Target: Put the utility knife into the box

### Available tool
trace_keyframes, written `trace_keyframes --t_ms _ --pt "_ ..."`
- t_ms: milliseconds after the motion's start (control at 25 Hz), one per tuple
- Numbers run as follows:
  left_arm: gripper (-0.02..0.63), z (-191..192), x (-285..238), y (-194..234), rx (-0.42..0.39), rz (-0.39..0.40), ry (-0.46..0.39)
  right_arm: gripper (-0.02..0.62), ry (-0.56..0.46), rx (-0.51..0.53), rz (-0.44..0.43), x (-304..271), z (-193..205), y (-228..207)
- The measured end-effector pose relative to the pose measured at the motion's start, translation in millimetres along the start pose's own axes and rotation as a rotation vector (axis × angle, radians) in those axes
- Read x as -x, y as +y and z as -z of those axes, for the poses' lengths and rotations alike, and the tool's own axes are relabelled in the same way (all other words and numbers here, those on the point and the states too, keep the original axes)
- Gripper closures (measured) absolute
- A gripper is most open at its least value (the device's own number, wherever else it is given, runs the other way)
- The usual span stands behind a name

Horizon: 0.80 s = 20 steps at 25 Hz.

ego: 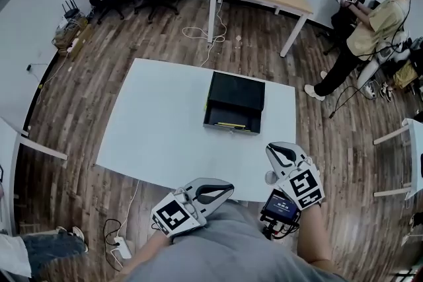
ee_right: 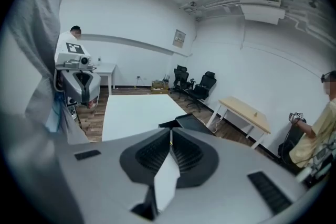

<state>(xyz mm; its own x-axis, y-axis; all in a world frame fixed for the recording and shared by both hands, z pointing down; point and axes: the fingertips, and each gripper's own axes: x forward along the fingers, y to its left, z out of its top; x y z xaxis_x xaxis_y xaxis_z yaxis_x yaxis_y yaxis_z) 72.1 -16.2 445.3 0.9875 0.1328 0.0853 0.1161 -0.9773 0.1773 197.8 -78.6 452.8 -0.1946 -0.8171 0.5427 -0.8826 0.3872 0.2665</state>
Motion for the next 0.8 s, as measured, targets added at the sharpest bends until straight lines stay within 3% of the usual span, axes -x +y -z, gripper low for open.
trace_keyframes --t_ms 560,800 --pt "0.588 -1.5 7.4 -12.5 0.018 0.008 -0.003 0.566 -0.078 -0.035 0.04 38.1 -19.9 43.3" --pt "0.588 3.7 11.7 -14.4 -0.025 0.017 0.003 0.566 -0.111 -0.081 0.04 47.4 -22.1 63.0"
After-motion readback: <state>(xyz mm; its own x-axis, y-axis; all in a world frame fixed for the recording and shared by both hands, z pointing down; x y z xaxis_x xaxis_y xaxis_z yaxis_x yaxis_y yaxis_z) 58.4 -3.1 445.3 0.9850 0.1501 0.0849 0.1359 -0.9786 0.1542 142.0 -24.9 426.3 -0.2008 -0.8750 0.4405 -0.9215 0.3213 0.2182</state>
